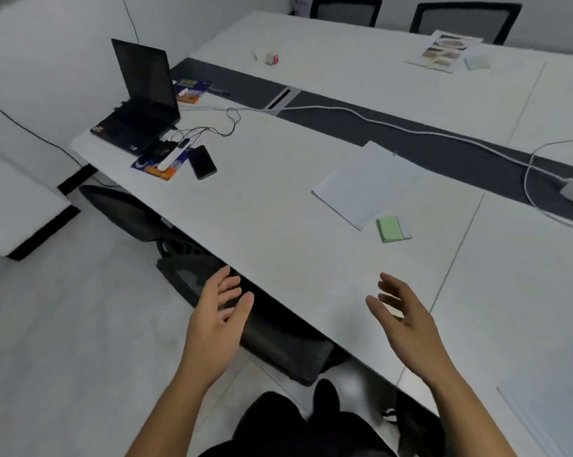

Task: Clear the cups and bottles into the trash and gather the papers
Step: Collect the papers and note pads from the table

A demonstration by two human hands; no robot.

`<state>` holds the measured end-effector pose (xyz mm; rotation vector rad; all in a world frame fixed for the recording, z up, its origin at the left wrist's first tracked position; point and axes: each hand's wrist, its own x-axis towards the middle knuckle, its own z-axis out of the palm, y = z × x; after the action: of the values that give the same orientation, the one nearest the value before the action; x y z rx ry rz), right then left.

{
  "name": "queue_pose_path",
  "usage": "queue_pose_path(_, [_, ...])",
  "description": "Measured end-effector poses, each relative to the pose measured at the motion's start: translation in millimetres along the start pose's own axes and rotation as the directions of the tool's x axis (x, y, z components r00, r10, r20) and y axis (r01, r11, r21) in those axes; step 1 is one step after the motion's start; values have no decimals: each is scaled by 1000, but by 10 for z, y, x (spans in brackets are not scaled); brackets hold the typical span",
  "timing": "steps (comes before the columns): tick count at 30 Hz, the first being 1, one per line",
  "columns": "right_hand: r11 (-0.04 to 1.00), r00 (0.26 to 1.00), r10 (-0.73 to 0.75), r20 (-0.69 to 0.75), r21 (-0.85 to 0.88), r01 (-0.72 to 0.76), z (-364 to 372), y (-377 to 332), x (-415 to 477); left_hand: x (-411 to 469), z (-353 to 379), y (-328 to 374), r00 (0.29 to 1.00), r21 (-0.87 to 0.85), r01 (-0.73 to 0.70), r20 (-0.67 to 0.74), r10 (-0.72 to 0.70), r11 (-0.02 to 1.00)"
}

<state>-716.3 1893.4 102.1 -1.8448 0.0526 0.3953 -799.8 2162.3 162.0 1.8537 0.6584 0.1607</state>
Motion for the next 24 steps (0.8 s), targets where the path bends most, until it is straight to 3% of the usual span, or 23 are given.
queue_pose_path(5, [998,988,58,-143,-17,-61,42,-92,639,1071,390,48,986,59,-5,169,-5,998])
queue_pose_path(9, [981,945,169,-279,-47,-189,69,-26,1093,1928,873,74,925,171,0,375,-65,985])
queue_pose_path(14, [931,882,231,-410,-170,-323,58,277,2016,3215,1828,-16,866,297,-191,499,18,936])
queue_pose_path(18, [870,814,268,-515,-233,-434,122,649,2714,4015,2572,-318,870,519,-337,491,48,785])
queue_pose_path(21, [784,787,286,-547,-339,-521,223,878,3030,4369,2911,-538,904,708,-334,428,-1,622])
queue_pose_path(23, [684,783,234,-576,-475,-554,306,992,3100,4436,3025,-609,920,756,-302,390,-29,580])
queue_pose_path(24, [672,768,218,-602,-478,-565,335,1027,3101,4434,3068,-617,921,739,-296,388,-23,606])
